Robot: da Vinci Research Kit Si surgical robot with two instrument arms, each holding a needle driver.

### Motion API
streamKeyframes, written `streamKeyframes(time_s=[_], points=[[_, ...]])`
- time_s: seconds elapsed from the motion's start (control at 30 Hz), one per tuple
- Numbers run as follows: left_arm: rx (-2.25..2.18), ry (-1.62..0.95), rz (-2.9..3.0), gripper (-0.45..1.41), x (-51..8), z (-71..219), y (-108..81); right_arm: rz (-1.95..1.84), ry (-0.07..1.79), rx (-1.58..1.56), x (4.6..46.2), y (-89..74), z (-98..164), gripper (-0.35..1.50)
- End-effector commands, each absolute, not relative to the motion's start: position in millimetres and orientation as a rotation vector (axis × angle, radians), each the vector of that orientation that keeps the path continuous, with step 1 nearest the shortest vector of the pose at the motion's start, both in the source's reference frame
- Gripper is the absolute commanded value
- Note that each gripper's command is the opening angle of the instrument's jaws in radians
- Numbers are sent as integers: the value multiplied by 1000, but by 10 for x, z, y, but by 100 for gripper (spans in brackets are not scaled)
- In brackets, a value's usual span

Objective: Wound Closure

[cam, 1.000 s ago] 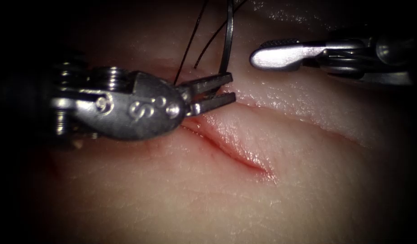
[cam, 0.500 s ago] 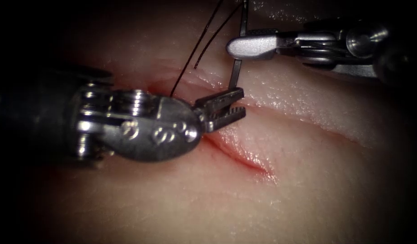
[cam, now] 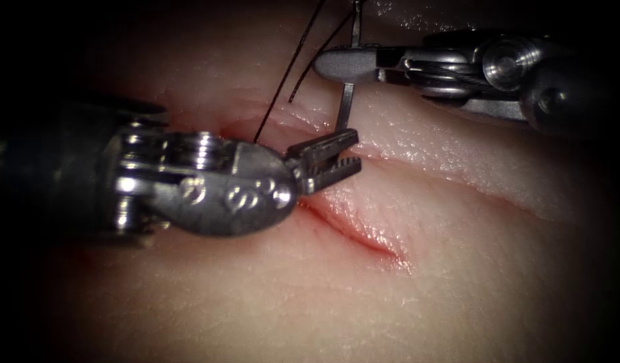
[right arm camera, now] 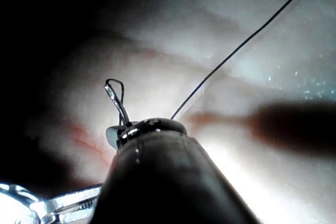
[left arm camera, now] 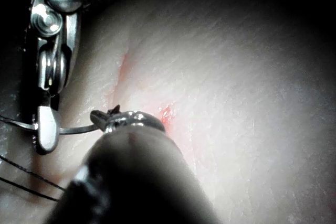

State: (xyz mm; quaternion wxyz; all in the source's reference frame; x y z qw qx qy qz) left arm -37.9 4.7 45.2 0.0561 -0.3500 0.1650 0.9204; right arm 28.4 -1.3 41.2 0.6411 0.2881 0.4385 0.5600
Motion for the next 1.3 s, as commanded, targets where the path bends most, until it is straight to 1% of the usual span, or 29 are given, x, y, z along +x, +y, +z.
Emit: streamKeyframes(time_s=[0.03,0.2,0.23,0.27,0.33,0.37,0.4,0.43,0.5,0.53,0.57,0.6,0.7,0.73,0.83,0.93,0.97,1.0,1.03,1.2,1.3], points=[[-1069,497,2793,-45,-384,457,46,1290,1002,644,292,-11,414,-35],[-1076,492,2793,-45,-385,457,46,1336,997,631,291,-12,412,-35],[-1081,480,2783,-26,-385,457,47,1348,994,634,290,-12,411,-35],[-1088,453,2758,22,-385,457,48,1352,993,633,290,-11,411,-35],[-1115,393,2702,88,-385,457,50,1355,993,631,288,-10,410,-35],[-1137,355,2685,102,-385,457,51,1355,993,631,288,-10,410,-35],[-1179,278,2638,122,-384,455,53,1355,993,630,288,-11,411,-35],[-1196,216,2590,132,-384,453,54,1355,993,630,288,-11,411,-35],[-1270,14,2477,139,-377,442,59,1360,995,612,289,-11,411,-35],[-1270,14,2477,139,-377,442,59,1360,995,612,289,-11,411,-35],[-1315,-96,2435,134,-367,436,60,1362,999,578,289,-11,411,-35],[-1333,-135,2425,130,-362,434,60,1364,1001,547,289,-12,410,-35],[-1377,-276,2376,112,-341,432,58,1363,1008,473,291,-14,408,-35],[-1403,-371,2346,98,-325,434,56,1346,1016,428,293,-15,406,-35],[-1429,-504,2307,72,-299,439,53,1292,1026,375,297,-17,402,-35],[-1436,-582,2297,19,-275,446,53,1240,1033,338,304,-22,400,-35],[-1407,-628,2288,-23,-263,452,54,1197,1042,326,310,-25,399,-35],[-1407,-628,2288,-23,-263,452,54,1197,1042,326,310,-25,399,-35],[-1347,-657,2282,-44,-255,460,55,1157,1048,320,316,-28,398,-35],[-1138,-696,2382,-43,-250,498,52,1020,1062,252,332,-35,397,-35],[-1048,-698,2428,-45,-253,517,53,967,1067,226,334,-38,397,-35]])
